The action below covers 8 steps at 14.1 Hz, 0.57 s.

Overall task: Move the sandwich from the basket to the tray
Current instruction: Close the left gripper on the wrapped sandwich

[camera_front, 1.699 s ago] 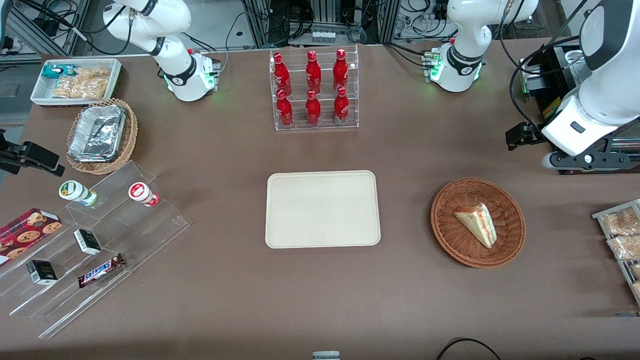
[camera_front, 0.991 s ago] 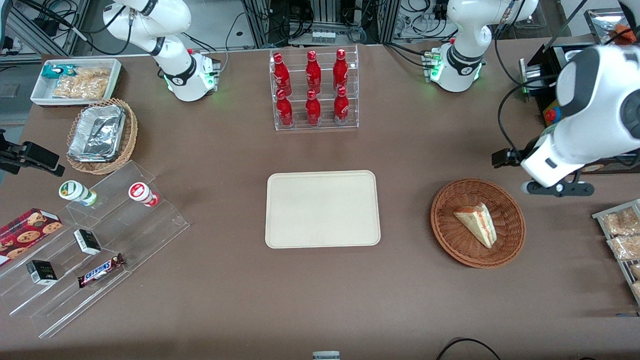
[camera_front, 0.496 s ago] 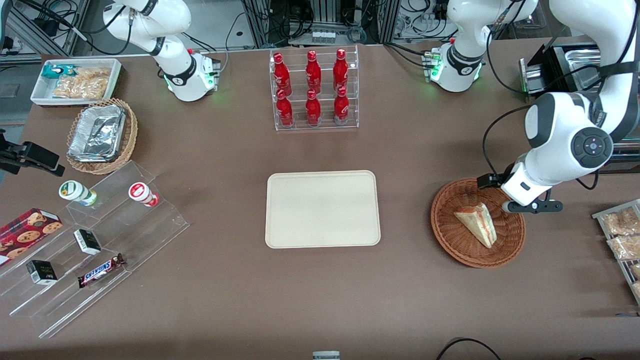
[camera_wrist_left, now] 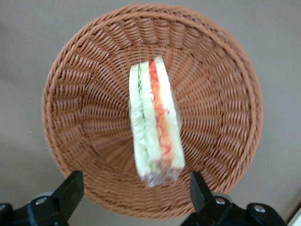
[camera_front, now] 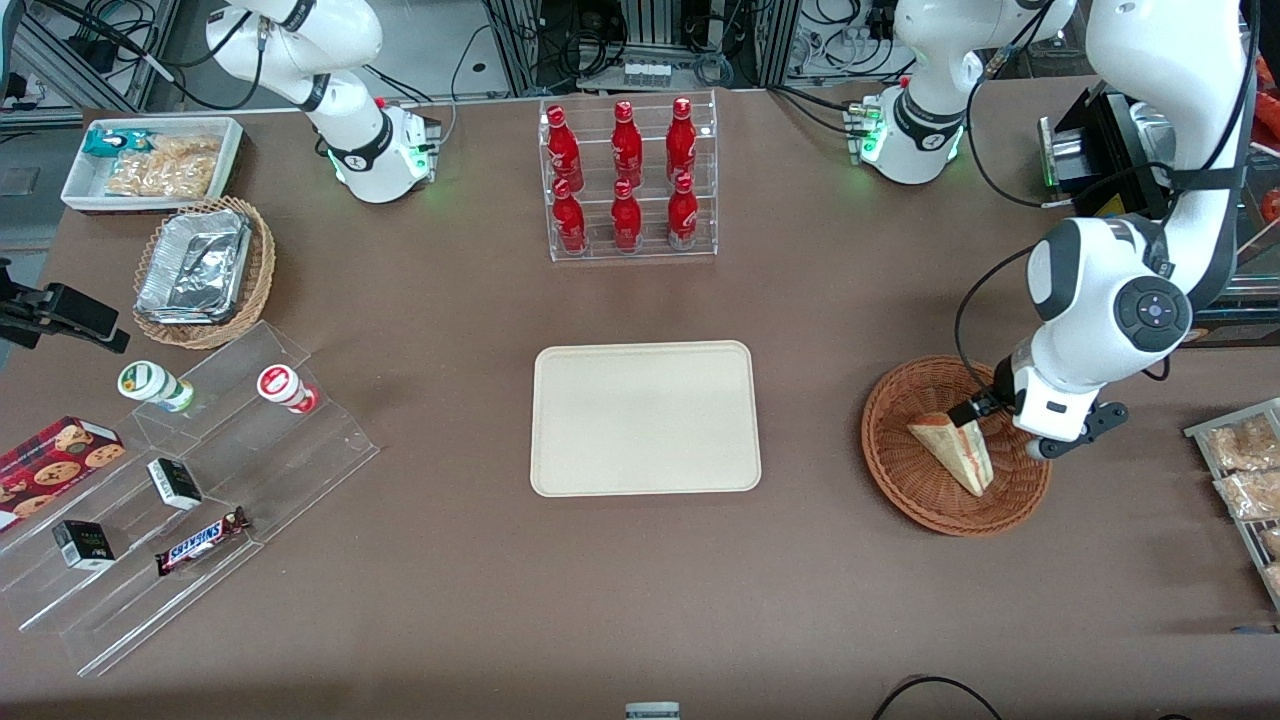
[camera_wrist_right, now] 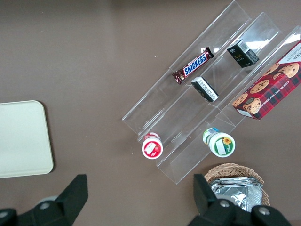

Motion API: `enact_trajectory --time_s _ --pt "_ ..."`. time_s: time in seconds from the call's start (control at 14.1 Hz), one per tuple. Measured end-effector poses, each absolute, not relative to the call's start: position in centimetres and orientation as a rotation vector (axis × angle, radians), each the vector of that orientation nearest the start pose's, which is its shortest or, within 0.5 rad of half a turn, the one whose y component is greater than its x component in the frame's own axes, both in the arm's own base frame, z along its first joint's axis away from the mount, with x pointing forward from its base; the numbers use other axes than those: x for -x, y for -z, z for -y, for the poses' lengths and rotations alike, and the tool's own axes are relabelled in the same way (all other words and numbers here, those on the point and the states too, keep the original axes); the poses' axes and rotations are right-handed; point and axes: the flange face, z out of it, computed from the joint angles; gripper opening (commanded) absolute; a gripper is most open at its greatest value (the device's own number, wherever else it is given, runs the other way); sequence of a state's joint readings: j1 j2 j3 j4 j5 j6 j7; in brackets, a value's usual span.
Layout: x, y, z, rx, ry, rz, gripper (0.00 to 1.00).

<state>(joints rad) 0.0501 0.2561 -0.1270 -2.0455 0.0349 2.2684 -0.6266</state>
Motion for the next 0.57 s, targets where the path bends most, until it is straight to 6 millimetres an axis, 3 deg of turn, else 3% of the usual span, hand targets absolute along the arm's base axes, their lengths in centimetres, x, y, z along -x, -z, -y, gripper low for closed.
enact_trajectory --time_s 0.28,0.57 --pt "-59.2 -29.1 4.6 2.967 0.000 1.080 1.00" --pt "-59.4 -26.8 5.2 2.941 -0.004 1.169 1.00"
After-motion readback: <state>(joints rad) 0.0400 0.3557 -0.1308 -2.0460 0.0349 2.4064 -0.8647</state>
